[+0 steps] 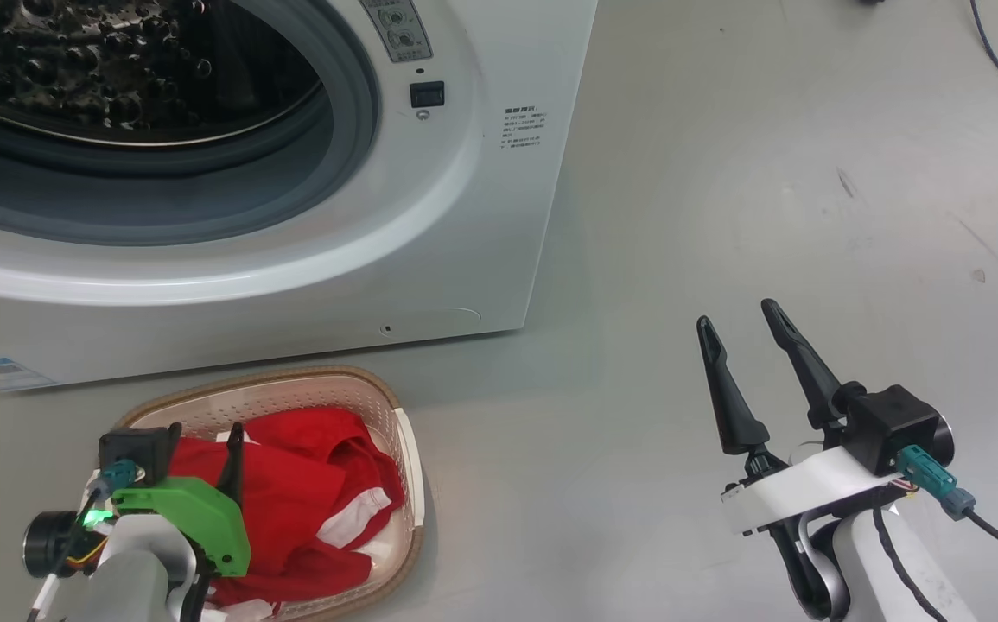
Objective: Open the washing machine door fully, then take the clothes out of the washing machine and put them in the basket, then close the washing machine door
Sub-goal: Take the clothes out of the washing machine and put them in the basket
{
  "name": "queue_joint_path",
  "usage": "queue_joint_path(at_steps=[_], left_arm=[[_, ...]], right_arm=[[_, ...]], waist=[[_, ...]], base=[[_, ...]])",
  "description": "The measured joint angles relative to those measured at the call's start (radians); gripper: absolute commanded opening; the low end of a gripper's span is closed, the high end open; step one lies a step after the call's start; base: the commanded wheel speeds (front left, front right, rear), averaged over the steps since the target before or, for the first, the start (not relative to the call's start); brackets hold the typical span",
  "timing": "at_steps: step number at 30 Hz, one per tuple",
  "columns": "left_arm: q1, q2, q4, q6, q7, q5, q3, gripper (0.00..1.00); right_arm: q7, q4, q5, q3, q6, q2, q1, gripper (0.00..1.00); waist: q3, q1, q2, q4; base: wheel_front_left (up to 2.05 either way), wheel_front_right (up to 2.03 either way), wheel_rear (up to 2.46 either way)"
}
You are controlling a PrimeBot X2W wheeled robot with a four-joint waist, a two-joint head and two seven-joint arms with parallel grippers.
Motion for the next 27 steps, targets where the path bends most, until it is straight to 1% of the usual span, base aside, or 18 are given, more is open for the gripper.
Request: queue_joint_path(at_steps=[7, 12, 17, 27], left_arm=[[-0.009, -0.006, -0.071, 0.000, -0.001, 0.011, -0.020, 1.00], [-0.010, -0.016, -0.195, 0.000, -0.001, 0.010, -0.011, 1.00], [-0.004, -0.025, -0.286, 0.000, -0.001, 0.009, -0.011, 1.00], [0.103, -0.034, -0.435, 0.000, -0.001, 0.001, 0.002, 1.00]], right_arm=[[0.000, 0.001, 0.009, -0.030, -0.001, 0.000, 0.005, 1.00], [0.000, 0.001, 0.009, -0.050, -0.001, 0.000, 0.025, 1.00], [0.000, 0.000, 0.009, -0.063, -0.001, 0.001, 0.045, 1.00], [0.000, -0.006, 0.010, -0.073, -0.001, 0.002, 0.096, 1.00]], waist=[[-0.046, 0.0000, 0.0000, 0.024], [-0.086, 0.0000, 0.0000, 0.054], [-0.126, 0.0000, 0.0000, 0.090], [-0.205, 0.0000, 0.0000, 0.157]], base=[[0.00, 0.00, 0.00], [0.00, 0.00, 0.00], [0.00, 0.00, 0.00], [0.00, 0.00, 0.00]])
